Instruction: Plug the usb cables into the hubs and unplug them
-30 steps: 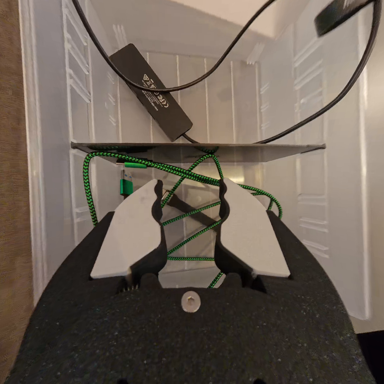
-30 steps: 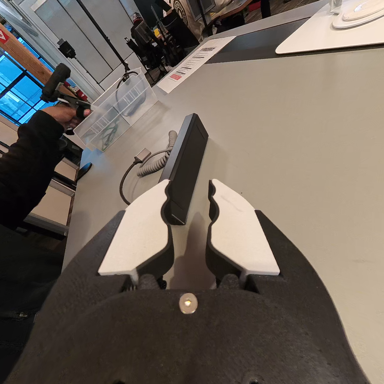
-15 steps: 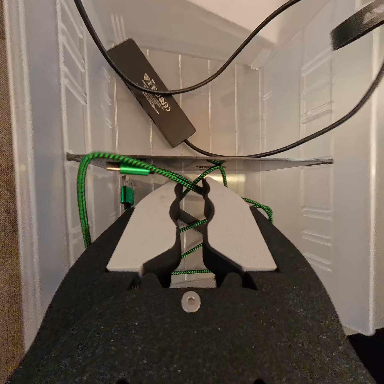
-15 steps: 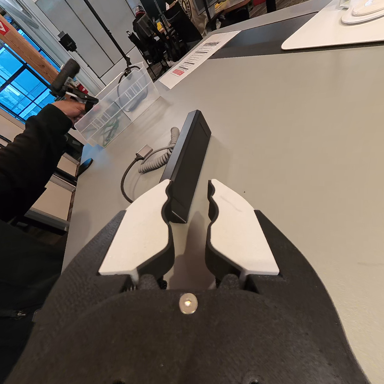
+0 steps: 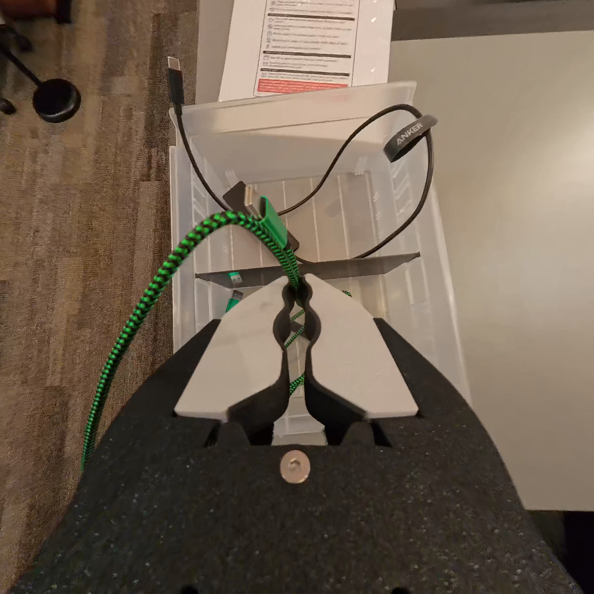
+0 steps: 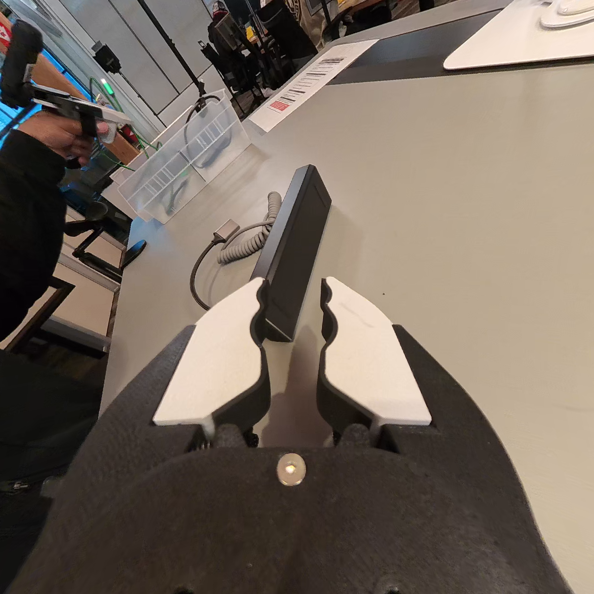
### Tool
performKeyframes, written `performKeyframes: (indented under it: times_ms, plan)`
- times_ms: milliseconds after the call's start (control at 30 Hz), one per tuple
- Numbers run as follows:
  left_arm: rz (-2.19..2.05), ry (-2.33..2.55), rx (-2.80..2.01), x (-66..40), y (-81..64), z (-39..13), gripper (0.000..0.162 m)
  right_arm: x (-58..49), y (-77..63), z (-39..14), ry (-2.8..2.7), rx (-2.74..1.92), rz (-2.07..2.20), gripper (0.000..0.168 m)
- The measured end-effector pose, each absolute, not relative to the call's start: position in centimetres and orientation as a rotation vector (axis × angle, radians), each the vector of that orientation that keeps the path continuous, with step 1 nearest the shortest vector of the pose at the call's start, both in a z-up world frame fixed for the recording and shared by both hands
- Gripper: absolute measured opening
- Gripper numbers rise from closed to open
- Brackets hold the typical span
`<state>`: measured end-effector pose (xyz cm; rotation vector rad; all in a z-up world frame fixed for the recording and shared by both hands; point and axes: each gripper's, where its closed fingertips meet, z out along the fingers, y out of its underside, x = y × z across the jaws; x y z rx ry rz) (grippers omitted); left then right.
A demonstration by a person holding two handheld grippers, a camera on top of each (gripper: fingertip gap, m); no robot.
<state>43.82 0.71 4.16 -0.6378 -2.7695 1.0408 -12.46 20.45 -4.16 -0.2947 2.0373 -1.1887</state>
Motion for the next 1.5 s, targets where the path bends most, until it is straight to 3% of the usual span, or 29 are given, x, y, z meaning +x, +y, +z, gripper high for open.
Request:
performKeyframes:
  times_ms: [33, 200, 633, 833, 967, 1267, 1500]
  plan:
    - [1.042, -2.761, -0.633, 43.7, 0.6, 4.1, 0.002, -12.4, 20.5, -4.2, 2.038, -0.297, -1.19, 0.03]
    - [1.22, -2.688, -0.628, 43.0, 0.4, 8.9, 0.002, -12.8, 20.3, -4.0, 2.019, -0.261, -1.193, 0.03]
    - [1.943, -2.323, -0.935, 33.7, 4.7, 34.0, 0.002, -12.6, 20.5, -4.0, 2.026, -0.288, -1.203, 0.029]
    - [1.969, -2.127, -1.173, 25.0, 7.5, 38.9, 0.002, -12.4, 20.7, -4.1, 2.034, -0.301, -1.197, 0.029]
    - [1.739, -2.037, -1.343, 19.3, 8.9, 35.9, 0.002, -12.3, 20.8, -4.1, 2.041, -0.312, -1.191, 0.029]
    - [1.023, -1.955, -1.618, 9.6, 9.9, 18.7, 0.002, -12.1, 20.9, -4.3, 2.052, -0.333, -1.186, 0.029]
    - [0.791, -1.862, -1.589, 5.7, 8.3, 8.5, 0.002, -11.5, 21.0, -4.6, 2.083, -0.382, -1.175, 0.029]
